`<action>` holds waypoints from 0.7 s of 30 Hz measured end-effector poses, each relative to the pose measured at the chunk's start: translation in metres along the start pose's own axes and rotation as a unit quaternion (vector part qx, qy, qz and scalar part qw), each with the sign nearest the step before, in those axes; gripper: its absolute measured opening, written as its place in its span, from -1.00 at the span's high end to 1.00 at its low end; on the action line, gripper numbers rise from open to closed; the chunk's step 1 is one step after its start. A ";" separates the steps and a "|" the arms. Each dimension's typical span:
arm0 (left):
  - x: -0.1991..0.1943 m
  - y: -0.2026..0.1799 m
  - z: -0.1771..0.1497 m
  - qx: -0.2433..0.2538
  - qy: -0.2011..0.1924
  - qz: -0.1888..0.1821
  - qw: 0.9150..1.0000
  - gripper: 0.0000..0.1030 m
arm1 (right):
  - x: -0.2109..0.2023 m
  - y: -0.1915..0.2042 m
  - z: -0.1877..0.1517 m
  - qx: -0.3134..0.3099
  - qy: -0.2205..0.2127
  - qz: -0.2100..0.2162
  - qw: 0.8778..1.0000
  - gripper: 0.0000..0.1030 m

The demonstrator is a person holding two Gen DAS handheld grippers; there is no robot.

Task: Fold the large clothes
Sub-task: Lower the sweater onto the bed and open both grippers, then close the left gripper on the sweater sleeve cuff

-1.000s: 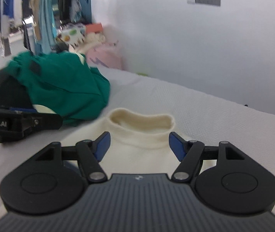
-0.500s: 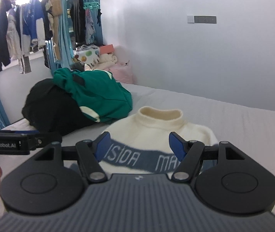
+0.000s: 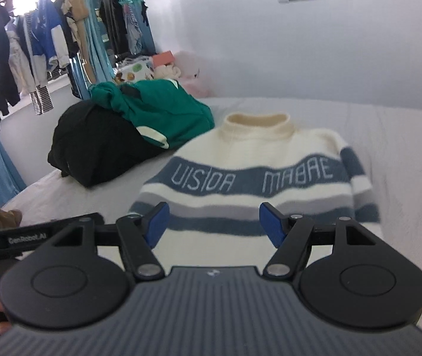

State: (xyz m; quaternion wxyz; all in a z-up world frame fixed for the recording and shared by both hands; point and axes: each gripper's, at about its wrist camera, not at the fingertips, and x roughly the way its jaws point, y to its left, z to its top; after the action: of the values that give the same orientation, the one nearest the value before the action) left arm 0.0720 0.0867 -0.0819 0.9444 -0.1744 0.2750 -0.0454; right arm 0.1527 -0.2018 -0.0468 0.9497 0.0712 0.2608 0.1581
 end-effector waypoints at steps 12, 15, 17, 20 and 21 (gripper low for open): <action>0.008 0.108 -0.002 -0.181 0.037 0.112 0.976 -0.66 | 0.054 -0.032 -0.019 0.068 0.064 -0.002 0.996 -0.34; 0.015 0.121 -0.009 -0.203 0.053 0.139 0.968 -0.66 | 0.058 -0.038 -0.023 0.081 0.078 -0.001 0.994 -0.34; 0.018 0.125 -0.012 -0.204 0.060 0.154 0.965 -0.66 | 0.059 -0.041 -0.025 0.086 0.082 -0.001 0.993 -0.34; 0.022 0.125 -0.017 -0.204 0.073 0.155 0.964 -0.65 | 0.061 -0.043 -0.028 0.086 0.087 0.000 0.992 -0.34; 0.024 0.124 -0.020 -0.205 0.078 0.152 0.964 -0.62 | 0.062 -0.044 -0.029 0.087 0.090 0.000 0.992 -0.34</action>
State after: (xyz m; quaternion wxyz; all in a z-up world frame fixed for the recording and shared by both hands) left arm 0.0804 0.1923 -0.1539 0.8597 -0.3168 0.3746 0.1423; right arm 0.1998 -0.2208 -0.1101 0.9126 0.1388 0.3579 0.1404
